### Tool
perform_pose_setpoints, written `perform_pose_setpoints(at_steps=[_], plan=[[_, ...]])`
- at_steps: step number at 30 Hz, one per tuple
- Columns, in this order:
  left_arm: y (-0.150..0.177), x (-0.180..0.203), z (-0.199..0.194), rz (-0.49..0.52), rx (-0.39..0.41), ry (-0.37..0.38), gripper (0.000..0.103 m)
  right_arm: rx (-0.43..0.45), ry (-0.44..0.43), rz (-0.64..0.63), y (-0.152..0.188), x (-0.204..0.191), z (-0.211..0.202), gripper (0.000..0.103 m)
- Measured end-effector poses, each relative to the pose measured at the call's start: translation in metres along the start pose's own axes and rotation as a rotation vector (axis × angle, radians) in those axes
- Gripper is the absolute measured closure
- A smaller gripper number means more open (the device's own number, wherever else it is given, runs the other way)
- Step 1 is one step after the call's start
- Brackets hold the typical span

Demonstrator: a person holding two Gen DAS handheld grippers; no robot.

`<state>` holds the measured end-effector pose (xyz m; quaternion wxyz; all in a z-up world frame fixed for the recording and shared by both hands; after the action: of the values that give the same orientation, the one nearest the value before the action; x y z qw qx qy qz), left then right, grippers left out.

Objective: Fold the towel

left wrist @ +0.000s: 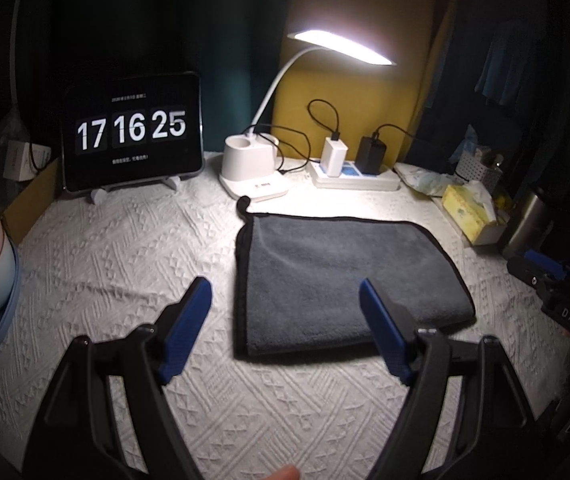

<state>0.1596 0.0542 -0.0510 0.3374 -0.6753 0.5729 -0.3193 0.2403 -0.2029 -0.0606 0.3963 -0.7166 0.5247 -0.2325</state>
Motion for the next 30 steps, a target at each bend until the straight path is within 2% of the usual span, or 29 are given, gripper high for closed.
perform_pose_setpoints(at_steps=[30], plan=[[0.037, 0.021, -0.073, 0.034, 0.085, 0.047, 0.025, 0.087, -0.018, -0.012, 0.038, -0.028, -0.077, 0.055]])
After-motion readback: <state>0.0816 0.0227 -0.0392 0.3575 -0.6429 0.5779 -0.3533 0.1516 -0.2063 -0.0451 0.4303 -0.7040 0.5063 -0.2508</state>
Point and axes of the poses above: each gripper's, at about its wrist camera, not at the fingertips, and z roughly the way its jaws point, x to its right, y to its underside, the point moved 2 cm from there along z, roughly the way its jaws point, and after that the axes turned 8 degrees about z, right-handed, at the moved point
